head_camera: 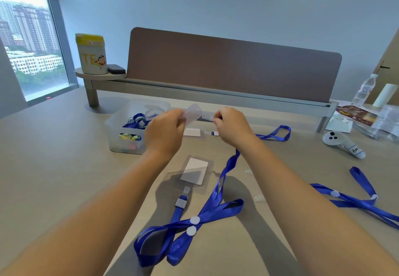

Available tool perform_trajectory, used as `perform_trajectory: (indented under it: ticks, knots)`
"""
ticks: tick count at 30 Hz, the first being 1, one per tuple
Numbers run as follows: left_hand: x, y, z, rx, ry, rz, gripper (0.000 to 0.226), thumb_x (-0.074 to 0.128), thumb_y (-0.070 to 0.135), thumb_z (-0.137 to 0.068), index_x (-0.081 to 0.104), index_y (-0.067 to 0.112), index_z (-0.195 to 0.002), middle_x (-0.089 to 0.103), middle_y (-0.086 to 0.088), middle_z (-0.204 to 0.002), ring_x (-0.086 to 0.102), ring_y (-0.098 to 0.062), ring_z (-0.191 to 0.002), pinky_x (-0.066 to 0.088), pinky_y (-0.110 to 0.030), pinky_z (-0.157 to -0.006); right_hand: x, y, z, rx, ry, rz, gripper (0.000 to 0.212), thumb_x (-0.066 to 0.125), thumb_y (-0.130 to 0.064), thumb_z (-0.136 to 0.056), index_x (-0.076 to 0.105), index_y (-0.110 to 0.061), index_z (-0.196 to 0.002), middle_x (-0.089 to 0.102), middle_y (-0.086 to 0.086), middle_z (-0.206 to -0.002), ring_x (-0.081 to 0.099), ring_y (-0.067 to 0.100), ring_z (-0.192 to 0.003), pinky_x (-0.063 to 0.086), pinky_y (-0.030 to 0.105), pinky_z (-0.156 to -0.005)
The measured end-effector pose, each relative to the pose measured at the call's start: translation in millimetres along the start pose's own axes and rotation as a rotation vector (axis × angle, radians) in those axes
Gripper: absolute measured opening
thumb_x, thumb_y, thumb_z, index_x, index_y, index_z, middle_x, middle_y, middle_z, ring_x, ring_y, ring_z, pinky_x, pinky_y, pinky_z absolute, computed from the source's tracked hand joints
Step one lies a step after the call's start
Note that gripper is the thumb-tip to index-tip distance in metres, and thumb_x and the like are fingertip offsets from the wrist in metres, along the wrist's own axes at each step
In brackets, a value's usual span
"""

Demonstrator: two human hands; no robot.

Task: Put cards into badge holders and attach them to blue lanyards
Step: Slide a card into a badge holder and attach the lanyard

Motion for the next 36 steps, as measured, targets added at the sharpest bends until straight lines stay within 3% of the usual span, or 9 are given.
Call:
perform_trajectory:
  ticks: [3,7,9,12,15,20,26,31,36]
  knots:
    - [4.4,-14.1,1.0,-0.149,-0.031,0.053,0.027,0.045,0.021,-0.093,0.061,0.005,-0.107,0.066,-0.015,-0.113,0.061,-0.031,-0.096,0.042,-0.027,-0.068,-12.0,-3.5,-1.9,-0.124,0.148,-0.060,0.028,0.034,0.003,-0.093,0.052,0.000,-0.115,0.060,0.016,-0.113,0.047,0.020,-0.088,0.043,0.033,-0.078]
    - [12.0,-27.4,5.6,-0.241,-0.071,0.108,0.027,0.046,0.020,-0.092,0.062,0.006,-0.109,0.067,-0.014,-0.113,0.061,-0.029,-0.097,0.041,-0.027,-0.068,-31.8,-4.7,-3.0,-0.282,0.427,-0.077,0.023,0.039,0.003,-0.093,0.060,0.003,-0.102,0.067,0.019,-0.101,0.055,0.023,-0.085,0.039,0.021,-0.071]
    - [14.8,-31.5,8.6,-0.268,-0.088,0.119,0.027,0.047,0.020,-0.092,0.062,0.007,-0.110,0.067,-0.013,-0.113,0.060,-0.028,-0.095,0.041,-0.027,-0.067,-31.8,1.3,-5.9,-0.298,0.435,-0.074,0.023,0.042,0.002,-0.092,0.063,0.004,-0.101,0.069,0.019,-0.099,0.057,0.022,-0.082,0.040,0.022,-0.070]
    - [18.7,-36.6,14.0,-0.290,-0.115,0.121,0.026,0.048,0.019,-0.091,0.062,0.006,-0.109,0.067,-0.013,-0.113,0.059,-0.026,-0.091,0.040,-0.026,-0.066,-8.9,19.1,-5.6,-0.230,0.250,-0.017,0.025,0.046,-0.003,-0.091,0.063,0.000,-0.109,0.070,0.018,-0.106,0.063,0.031,-0.095,0.049,0.035,-0.081]
    - [22.3,-41.0,22.6,-0.296,-0.147,0.130,0.025,0.049,0.019,-0.091,0.063,0.006,-0.107,0.068,-0.014,-0.110,0.057,-0.023,-0.087,0.041,-0.028,-0.068,30.4,42.2,6.1,-0.049,-0.114,0.024,0.025,0.049,-0.004,-0.090,0.057,-0.003,-0.114,0.066,0.014,-0.115,0.061,0.027,-0.104,0.048,0.037,-0.092]
    - [25.8,-48.8,32.9,-0.298,-0.177,0.143,0.023,0.050,0.019,-0.091,0.064,0.007,-0.105,0.069,-0.013,-0.104,0.051,-0.016,-0.080,0.041,-0.029,-0.068,68.7,62.0,28.0,0.065,-0.536,0.227,0.019,0.058,-0.005,-0.084,0.067,-0.006,-0.100,0.066,0.010,-0.108,0.054,0.018,-0.091,0.046,0.026,-0.075]
    - [23.8,-47.7,37.4,-0.293,-0.197,0.162,0.024,0.049,0.018,-0.091,0.063,0.006,-0.106,0.068,-0.013,-0.105,0.050,-0.016,-0.082,0.045,-0.029,-0.072,90.0,73.8,32.1,0.052,-0.634,0.346,0.010,0.063,-0.005,-0.078,0.065,-0.014,-0.077,0.060,0.005,-0.124,0.055,0.026,-0.117,0.050,0.038,-0.096]
    - [23.8,-47.4,36.9,-0.299,-0.199,0.153,0.026,0.050,0.019,-0.091,0.062,0.006,-0.109,0.067,-0.013,-0.110,0.048,-0.015,-0.083,0.043,-0.030,-0.071,83.7,74.1,34.6,0.082,-0.581,0.253,0.044,0.064,-0.003,-0.079,0.052,-0.012,-0.121,0.057,0.006,-0.127,0.055,0.024,-0.114,0.049,0.032,-0.092]
    - [23.0,-45.1,36.6,-0.301,-0.197,0.147,0.027,0.050,0.019,-0.090,0.061,0.006,-0.112,0.066,-0.014,-0.112,0.047,-0.014,-0.084,0.044,-0.030,-0.073,86.5,79.4,34.8,0.073,-0.559,0.331,0.034,0.064,-0.011,-0.081,0.060,-0.011,-0.115,0.064,0.009,-0.120,0.058,0.024,-0.109,0.048,0.033,-0.095]
Point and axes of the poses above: each hand's wrist, its own z-axis away from the middle knuckle, its own x-axis out of the palm, y = z × x, the point moved 4 cm from there along -z, towards the middle knuckle
